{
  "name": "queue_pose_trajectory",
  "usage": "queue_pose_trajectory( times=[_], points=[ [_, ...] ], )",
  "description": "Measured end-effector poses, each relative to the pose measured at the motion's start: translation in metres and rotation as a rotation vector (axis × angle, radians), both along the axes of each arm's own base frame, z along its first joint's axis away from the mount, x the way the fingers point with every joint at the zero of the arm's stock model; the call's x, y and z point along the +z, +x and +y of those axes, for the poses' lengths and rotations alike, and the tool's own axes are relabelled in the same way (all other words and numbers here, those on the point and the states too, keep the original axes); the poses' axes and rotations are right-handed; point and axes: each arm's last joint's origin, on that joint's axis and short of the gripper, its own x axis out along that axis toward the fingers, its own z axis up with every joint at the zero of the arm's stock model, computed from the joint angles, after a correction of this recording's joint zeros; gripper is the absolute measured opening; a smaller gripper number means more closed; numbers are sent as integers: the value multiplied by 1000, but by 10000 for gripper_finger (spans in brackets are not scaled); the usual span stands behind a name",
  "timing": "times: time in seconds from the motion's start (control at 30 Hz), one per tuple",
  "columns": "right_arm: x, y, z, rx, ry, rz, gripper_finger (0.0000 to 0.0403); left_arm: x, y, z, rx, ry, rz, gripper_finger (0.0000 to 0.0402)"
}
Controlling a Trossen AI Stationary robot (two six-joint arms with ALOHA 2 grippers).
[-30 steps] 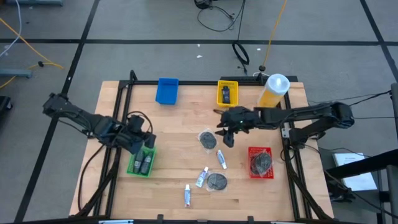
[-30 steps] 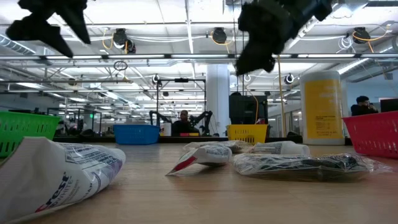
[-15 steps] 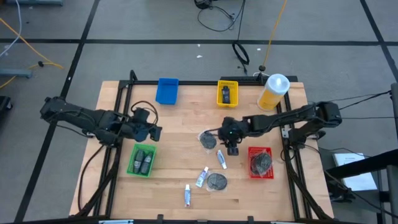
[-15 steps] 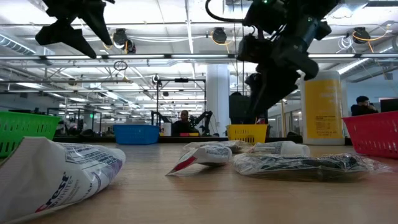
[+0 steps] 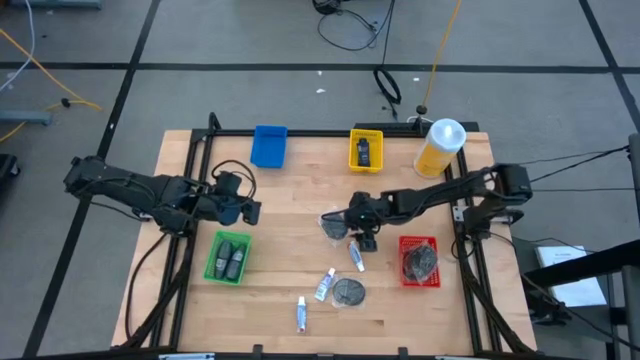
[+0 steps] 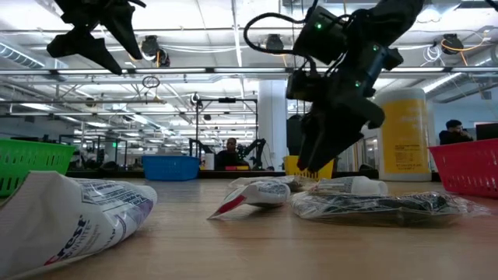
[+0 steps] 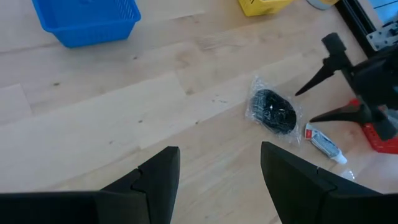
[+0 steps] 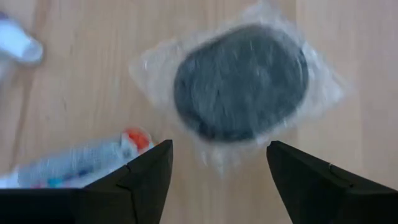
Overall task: Pick & Place Travel size toiletries
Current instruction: Put the hairbrush into the red basket
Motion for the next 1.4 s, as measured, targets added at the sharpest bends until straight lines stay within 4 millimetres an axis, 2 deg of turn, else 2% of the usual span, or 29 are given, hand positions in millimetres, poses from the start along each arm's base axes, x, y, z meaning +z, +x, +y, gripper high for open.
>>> queue_pose_trajectory(
  times=[0.33, 0.47, 0.6, 0.9, 1.03, 1.2, 1.4],
  points=[
    [-24, 6, -3, -83, -9, 61, 252, 0, 0, 0, 0, 0, 0, 218],
    [-27, 6, -3, -124, 16, 70, 237, 0, 0, 0, -6, 4, 3, 218],
    [-27, 6, -3, -162, 36, 72, 190, 0, 0, 0, -9, 6, 4, 218],
    [-28, 6, -7, -280, 86, 77, 55, 0, 0, 0, -13, 9, 6, 218],
    [-23, 3, -6, -282, 106, 85, 7, 0, 0, 0, -27, 19, 13, 219],
    [-7, -4, -5, -293, 124, 72, 4, 0, 0, 0, -45, 32, 19, 219],
    [26, -22, 0, -300, 130, 52, 1, 0, 0, 0, -60, 47, 26, 219]
  ],
)
